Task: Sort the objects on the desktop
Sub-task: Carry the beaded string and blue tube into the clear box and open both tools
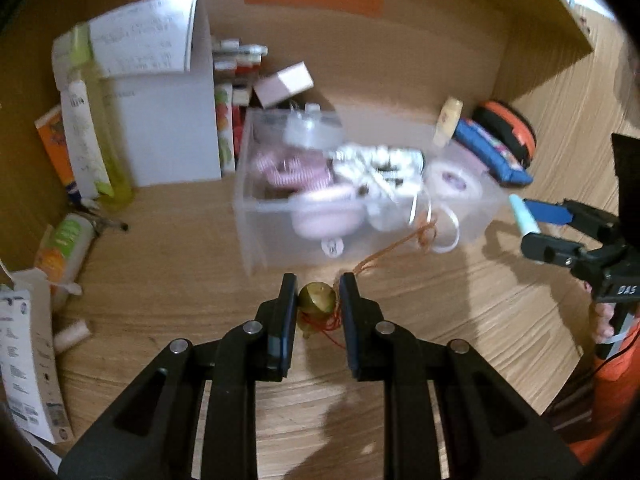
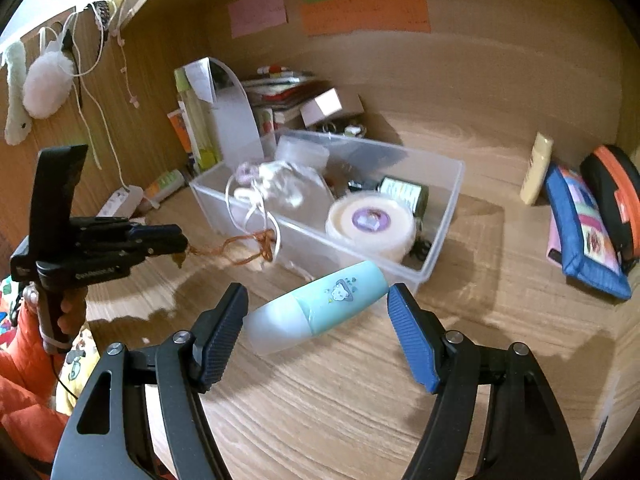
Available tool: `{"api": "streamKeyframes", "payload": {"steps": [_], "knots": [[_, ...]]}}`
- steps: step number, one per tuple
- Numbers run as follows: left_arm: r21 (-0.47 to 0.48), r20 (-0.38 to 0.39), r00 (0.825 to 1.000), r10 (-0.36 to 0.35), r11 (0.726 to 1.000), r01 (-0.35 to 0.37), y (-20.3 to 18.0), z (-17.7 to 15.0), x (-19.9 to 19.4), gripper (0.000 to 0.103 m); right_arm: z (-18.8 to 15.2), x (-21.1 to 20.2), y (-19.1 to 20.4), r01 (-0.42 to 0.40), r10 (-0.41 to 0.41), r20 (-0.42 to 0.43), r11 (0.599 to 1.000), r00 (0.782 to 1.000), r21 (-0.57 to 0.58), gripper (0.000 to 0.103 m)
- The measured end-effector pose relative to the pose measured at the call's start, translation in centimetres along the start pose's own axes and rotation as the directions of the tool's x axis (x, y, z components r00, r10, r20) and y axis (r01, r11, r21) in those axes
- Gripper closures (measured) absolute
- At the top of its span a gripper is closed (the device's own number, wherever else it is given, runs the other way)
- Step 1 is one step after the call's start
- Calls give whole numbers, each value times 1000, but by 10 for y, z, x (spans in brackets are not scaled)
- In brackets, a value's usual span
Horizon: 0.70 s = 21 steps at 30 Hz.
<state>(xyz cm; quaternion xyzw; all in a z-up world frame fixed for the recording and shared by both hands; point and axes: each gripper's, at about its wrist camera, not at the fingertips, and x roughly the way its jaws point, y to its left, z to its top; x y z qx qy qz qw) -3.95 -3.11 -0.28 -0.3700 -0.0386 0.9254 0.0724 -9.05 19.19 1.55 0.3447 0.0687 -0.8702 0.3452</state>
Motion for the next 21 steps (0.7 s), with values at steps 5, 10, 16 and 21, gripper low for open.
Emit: {"api": "streamKeyframes", "payload": {"steps": [5,10,16,21], "knots": [[2,55,998,-8,1000,8,-2,14,-12,83,11,-2,5,-1,1,24,1000,1000,-14,34],[-2,91,995,-29,1000,30,-4,27,-18,83,21,1,9,-6,7,41,1000,999,-20,34],[-4,124,991,-47,999,48,-6,42,-18,83,35,5,9,-13,15,59,1000,998,-25,34],[-1,129,991,-46,999,46,-7,50,-11,83,45,5,7,-9,11,67,999,998,-31,34]]}}
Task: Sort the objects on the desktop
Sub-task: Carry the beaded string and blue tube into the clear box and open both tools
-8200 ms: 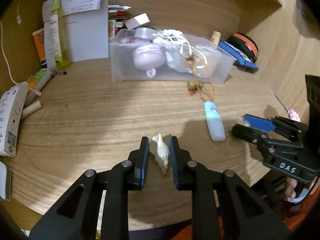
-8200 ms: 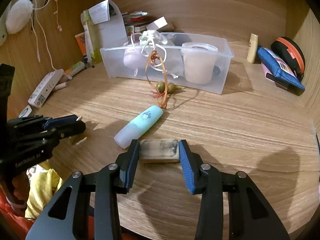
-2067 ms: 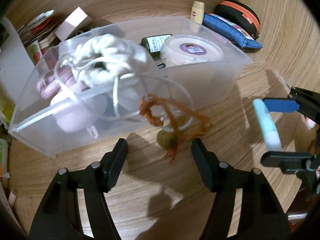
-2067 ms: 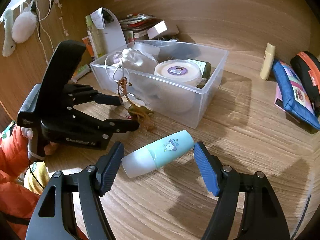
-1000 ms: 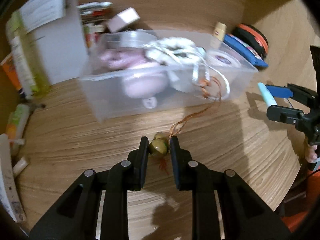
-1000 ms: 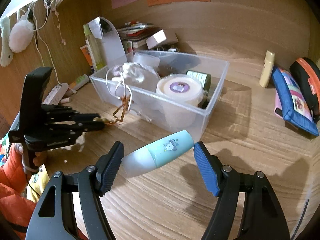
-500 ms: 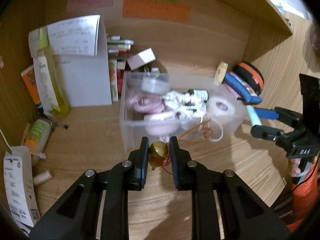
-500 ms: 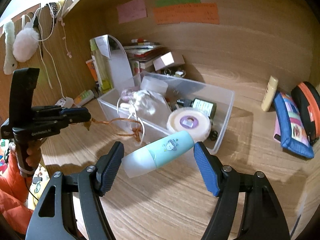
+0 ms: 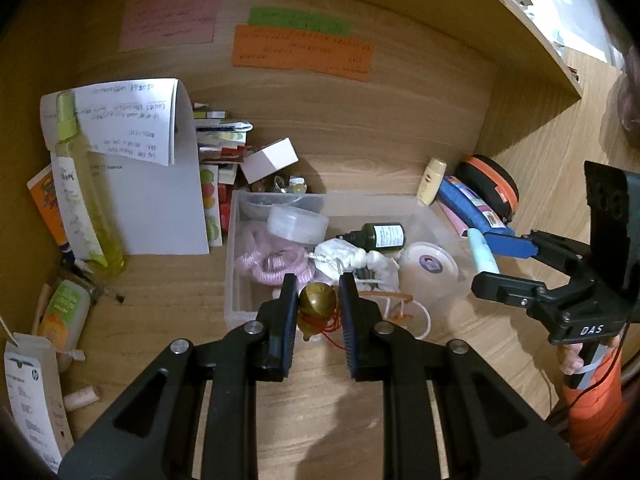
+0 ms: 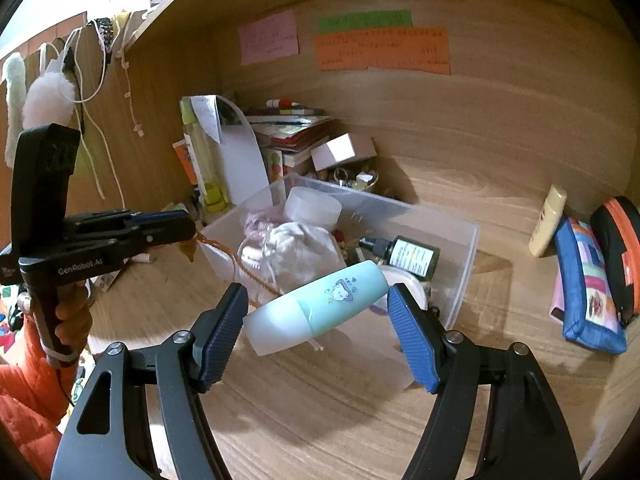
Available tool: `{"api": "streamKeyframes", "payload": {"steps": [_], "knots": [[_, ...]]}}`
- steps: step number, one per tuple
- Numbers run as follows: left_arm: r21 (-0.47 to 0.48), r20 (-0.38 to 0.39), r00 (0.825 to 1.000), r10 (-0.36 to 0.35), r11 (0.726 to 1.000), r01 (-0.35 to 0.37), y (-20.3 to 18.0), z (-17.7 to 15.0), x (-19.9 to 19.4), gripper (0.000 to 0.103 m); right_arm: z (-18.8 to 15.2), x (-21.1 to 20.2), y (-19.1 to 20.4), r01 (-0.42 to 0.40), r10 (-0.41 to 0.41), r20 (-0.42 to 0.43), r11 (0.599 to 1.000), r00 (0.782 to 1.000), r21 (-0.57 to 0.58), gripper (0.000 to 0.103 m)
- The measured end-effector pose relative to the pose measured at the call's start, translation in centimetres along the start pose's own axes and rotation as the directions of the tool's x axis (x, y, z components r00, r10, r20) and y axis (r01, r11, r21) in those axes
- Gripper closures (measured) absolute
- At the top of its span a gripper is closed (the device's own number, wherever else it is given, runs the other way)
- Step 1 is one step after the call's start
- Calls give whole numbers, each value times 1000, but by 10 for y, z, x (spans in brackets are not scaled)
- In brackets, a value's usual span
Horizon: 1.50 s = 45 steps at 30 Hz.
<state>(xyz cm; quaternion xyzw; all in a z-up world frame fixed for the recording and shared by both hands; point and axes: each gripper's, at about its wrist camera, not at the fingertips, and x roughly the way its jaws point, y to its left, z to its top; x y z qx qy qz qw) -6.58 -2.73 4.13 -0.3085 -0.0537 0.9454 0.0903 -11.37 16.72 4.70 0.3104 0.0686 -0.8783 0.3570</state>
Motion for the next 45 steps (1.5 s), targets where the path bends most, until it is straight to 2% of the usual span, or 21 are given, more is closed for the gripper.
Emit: {"api": "streamKeyframes", "payload": {"steps": [10,20,32,43,45], "knots": [[-31,-39,999,1,1000,-2,13,2,26,83,15,13,-6,8,-8,-10,1000,1000,-4,34],[-35,-69,998,4,999,-7,20,2,44,83,27,43,-11,14,-14,-42,1000,999,13,34],[-43,-88,996,-17,999,13,24,-2,53,83,24,81,-19,23,-18,-91,998,996,52,34],[-25,-86,996,-16,1000,14,20,-2,53,83,19,89,-19,56,-51,-103,997,993,46,33],[-24,-88,996,-17,1000,15,20,-1,53,79,20,87,-17,66,-62,-101,997,993,36,33]]}}
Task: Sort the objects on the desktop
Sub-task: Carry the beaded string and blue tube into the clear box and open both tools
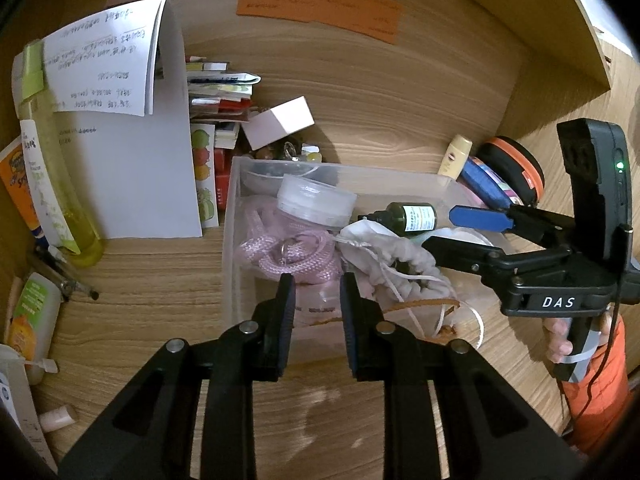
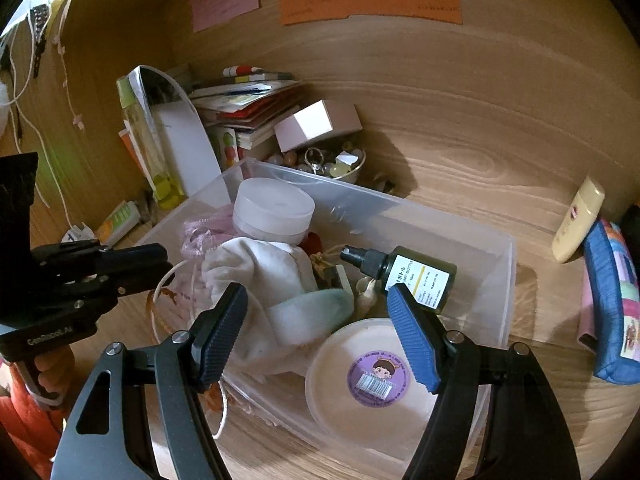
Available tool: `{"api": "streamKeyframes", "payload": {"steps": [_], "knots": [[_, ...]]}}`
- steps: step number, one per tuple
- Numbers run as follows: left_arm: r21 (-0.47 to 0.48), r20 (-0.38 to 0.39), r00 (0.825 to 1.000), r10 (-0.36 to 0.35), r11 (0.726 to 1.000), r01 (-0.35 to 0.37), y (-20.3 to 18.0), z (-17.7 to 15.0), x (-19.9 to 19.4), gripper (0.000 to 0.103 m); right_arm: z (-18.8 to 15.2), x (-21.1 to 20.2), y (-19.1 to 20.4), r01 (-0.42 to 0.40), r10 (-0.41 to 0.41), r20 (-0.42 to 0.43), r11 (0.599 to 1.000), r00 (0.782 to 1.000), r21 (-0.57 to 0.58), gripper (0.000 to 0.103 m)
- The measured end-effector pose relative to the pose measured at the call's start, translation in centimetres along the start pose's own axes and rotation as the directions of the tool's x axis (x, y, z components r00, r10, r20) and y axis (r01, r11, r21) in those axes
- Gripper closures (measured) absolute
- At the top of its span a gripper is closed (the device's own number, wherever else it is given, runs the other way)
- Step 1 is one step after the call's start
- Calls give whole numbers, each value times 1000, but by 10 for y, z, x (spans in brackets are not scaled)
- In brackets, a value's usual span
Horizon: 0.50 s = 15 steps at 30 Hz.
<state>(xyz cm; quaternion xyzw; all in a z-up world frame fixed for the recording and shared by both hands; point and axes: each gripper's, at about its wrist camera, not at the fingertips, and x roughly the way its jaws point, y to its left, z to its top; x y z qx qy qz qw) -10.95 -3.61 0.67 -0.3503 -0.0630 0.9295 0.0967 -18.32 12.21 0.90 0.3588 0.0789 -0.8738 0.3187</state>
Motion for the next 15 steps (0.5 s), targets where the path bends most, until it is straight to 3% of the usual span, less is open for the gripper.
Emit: {"api": "streamKeyframes", "payload": {"steps": [7,9,11,13,15], "knots": [[0,15,1000,-8,1000,8,-4,1,-8,71,2,-13,6,16,-15,15,1000,1000,-18,32],[2,23,1000,-10,1000,10,-6,1,-12,68,1,-18,8,19,-18,18,1000,1000,-20,24],[6,30,999,-11,1000,11,-9,0,-15,67,0,-23,11,21,-20,26,1000,999,-20,23],[10,36,999,-9,1000,9,-11,0,-18,63,-1,-29,13,28,-28,33,999,999,-24,22],[12,46,999,1,1000,-1,-13,-1,-21,51,-3,-35,14,37,-36,33,999,999,-18,17]]}}
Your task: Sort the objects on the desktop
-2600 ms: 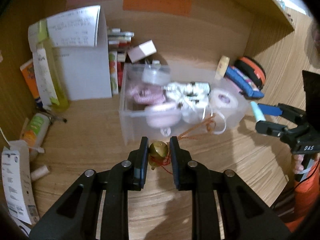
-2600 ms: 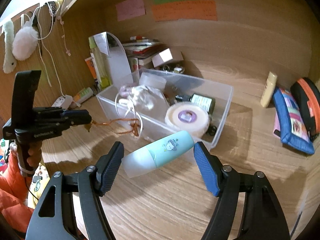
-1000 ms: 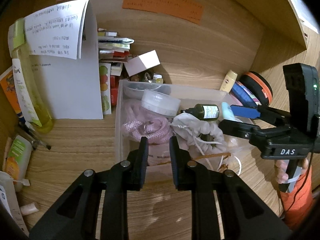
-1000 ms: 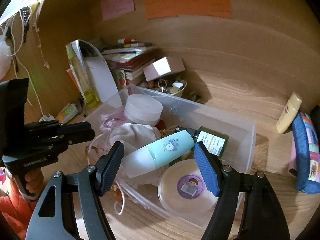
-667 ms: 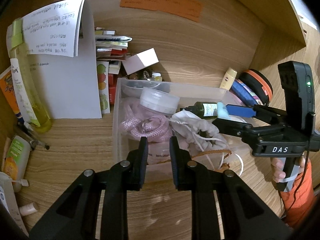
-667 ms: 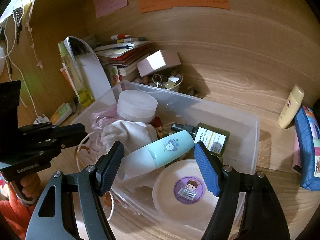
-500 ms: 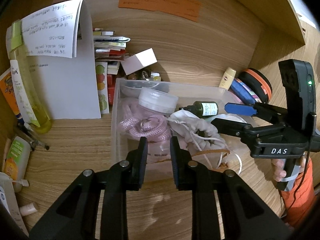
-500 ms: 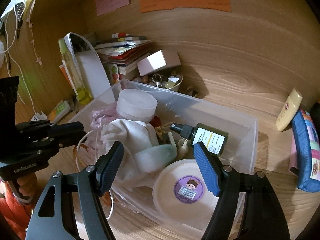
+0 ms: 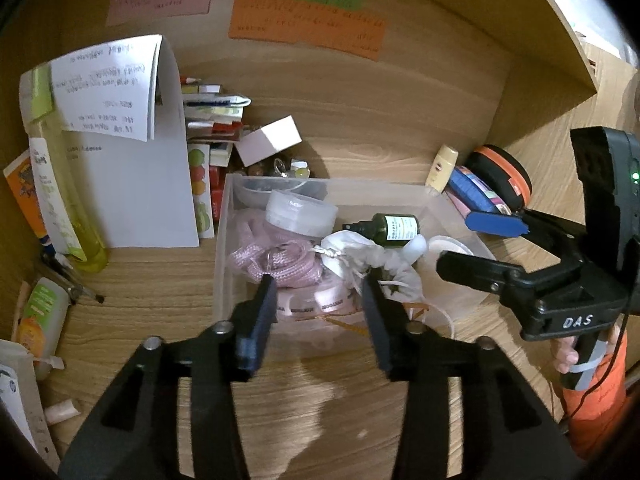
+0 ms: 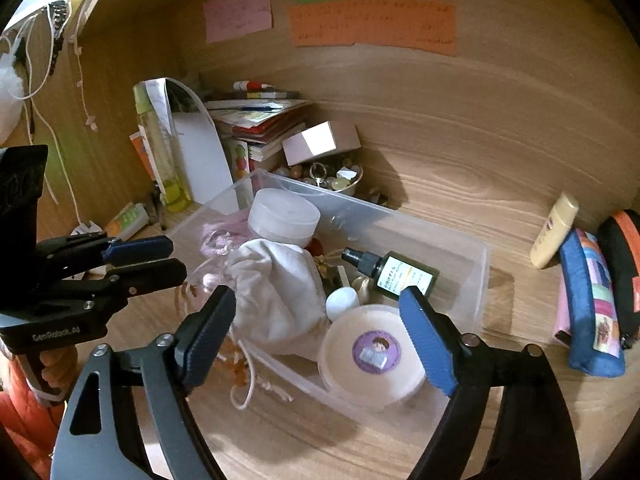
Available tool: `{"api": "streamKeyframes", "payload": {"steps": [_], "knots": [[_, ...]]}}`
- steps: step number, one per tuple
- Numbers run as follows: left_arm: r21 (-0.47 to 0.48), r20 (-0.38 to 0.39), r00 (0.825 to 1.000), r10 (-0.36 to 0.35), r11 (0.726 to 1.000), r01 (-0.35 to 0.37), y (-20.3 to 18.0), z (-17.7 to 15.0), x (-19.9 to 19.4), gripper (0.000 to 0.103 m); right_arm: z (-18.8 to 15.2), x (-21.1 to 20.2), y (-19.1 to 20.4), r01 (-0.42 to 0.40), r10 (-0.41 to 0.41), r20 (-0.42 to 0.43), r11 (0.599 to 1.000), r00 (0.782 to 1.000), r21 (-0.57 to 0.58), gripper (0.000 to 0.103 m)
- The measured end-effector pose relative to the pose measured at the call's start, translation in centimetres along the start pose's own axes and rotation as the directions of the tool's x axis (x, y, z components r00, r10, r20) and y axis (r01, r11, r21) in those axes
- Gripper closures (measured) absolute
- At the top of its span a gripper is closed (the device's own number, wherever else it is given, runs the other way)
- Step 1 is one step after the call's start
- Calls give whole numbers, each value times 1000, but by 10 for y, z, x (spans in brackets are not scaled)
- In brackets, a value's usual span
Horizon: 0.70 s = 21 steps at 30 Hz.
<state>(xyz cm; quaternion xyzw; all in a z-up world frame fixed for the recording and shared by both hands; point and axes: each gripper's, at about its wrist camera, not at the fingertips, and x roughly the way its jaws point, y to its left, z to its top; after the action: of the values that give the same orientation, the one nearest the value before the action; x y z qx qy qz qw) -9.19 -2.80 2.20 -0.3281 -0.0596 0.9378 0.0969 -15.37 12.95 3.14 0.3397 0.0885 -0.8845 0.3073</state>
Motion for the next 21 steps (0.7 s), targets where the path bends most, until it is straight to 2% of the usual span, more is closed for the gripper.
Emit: {"api": "streamKeyframes", "payload": {"steps": [4,8,12,17,21], "knots": [[3,16,1000,16,1000,-16,-2,-1,-7,43,-4,-7,0,1,-1,-9,1000,1000,24,13],[-12,36,998,57,998,-57,-3,-2,-14,21,-10,-12,0,21,-20,-23,999,1000,42,13],[-12,59,993,106,994,-106,-6,-5,-23,10,-16,-19,0,46,-45,-22,998,999,53,12],[5,75,988,132,991,-133,-16,-12,-36,6,-24,-34,6,66,-67,15,996,998,58,12],[21,89,980,177,984,-179,-25,-19,-43,4,-30,-48,7,63,-68,54,993,996,96,4]]}}
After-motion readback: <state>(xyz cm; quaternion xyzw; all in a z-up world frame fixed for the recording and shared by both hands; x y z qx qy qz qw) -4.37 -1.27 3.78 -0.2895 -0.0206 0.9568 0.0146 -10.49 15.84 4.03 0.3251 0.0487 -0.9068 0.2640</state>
